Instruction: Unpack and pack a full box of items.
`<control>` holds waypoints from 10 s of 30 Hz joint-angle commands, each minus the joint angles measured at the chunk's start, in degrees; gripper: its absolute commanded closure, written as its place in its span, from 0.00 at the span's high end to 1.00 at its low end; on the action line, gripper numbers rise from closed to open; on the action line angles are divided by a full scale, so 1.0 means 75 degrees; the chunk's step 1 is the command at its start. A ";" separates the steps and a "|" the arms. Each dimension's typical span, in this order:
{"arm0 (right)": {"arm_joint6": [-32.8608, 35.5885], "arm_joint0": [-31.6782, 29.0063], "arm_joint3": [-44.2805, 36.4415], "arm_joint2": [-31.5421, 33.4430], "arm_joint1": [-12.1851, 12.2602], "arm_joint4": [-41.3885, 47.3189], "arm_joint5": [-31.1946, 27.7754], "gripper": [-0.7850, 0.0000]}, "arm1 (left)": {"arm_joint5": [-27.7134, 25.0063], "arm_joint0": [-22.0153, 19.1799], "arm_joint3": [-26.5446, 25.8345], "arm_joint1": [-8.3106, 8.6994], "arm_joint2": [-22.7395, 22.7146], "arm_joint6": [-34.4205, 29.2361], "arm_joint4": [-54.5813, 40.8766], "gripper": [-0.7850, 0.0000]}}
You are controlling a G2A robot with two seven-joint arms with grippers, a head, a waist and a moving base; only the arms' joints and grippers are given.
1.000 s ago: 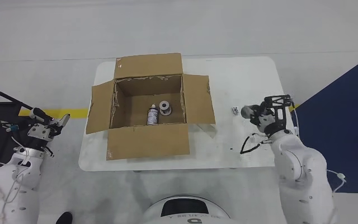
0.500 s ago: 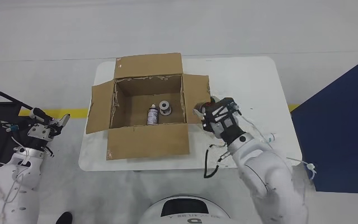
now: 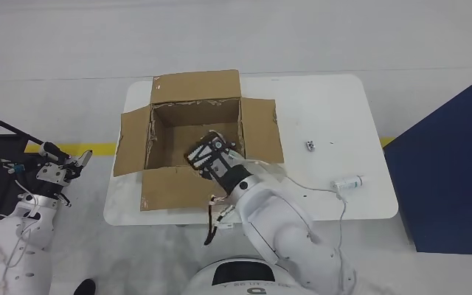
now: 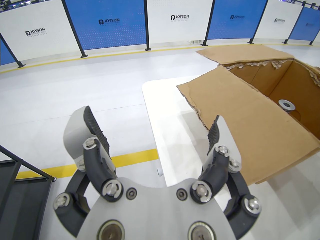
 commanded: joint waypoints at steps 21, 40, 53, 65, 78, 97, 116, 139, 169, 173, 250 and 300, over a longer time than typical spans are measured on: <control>0.1329 0.2203 0.4187 -0.0259 -0.0817 0.0590 0.0568 0.00 | 0.0000 0.0000 0.0000 0.0000 0.0000 0.0000 0.0000 1.00; 0.1089 0.2410 0.5263 -0.0162 -0.1094 0.0970 0.0227 1.00 | 0.0000 0.0000 0.0000 0.0000 0.0000 0.0000 0.0000 1.00; 0.0300 -0.1204 0.0115 0.2950 -0.0208 0.0820 -0.1559 1.00 | 0.0000 0.0000 0.0000 0.0000 0.0000 0.0000 0.0000 1.00; -0.0380 -0.3588 -0.0411 0.7423 0.0247 0.3397 -0.3368 1.00 | 0.0000 0.0000 0.0000 0.0000 0.0000 0.0000 0.0000 1.00; 0.0027 -0.3929 0.1218 0.9032 0.0433 0.4901 -0.3234 1.00 | 0.0000 0.0000 0.0000 0.0000 0.0000 0.0000 0.0000 1.00; 0.1010 -0.2912 0.2298 0.8676 0.0680 0.4747 -0.2001 0.78 | 0.0000 0.0000 0.0000 0.0000 0.0000 0.0000 0.0000 1.00; 0.1670 -0.2588 0.2025 0.7095 0.0776 0.2083 -0.1048 0.38 | 0.0000 0.0000 0.0000 0.0000 0.0000 0.0000 0.0000 1.00; 0.0122 -0.3141 0.0724 0.7109 0.0783 0.2794 -0.0943 0.00 | 0.0000 0.0000 0.0000 0.0000 0.0000 0.0000 0.0000 1.00; -0.0645 -0.0184 0.0259 0.1601 0.0393 0.1334 -0.0769 0.00 | 0.0000 0.0000 0.0000 0.0000 0.0000 0.0000 0.0000 1.00; -0.0851 0.0584 0.1164 0.0772 0.0180 0.1035 -0.0354 0.00 | 0.0000 0.0000 0.0000 0.0000 0.0000 0.0000 0.0000 1.00; 0.0503 0.0049 0.4812 0.5018 0.0562 0.1365 0.0505 0.22 | 0.0000 0.0000 0.0000 0.0000 0.0000 0.0000 0.0000 1.00; 0.0536 0.1769 0.3631 0.0555 0.0063 0.2792 -0.0707 0.15 | 0.0000 0.0000 0.0000 0.0000 0.0000 0.0000 0.0000 1.00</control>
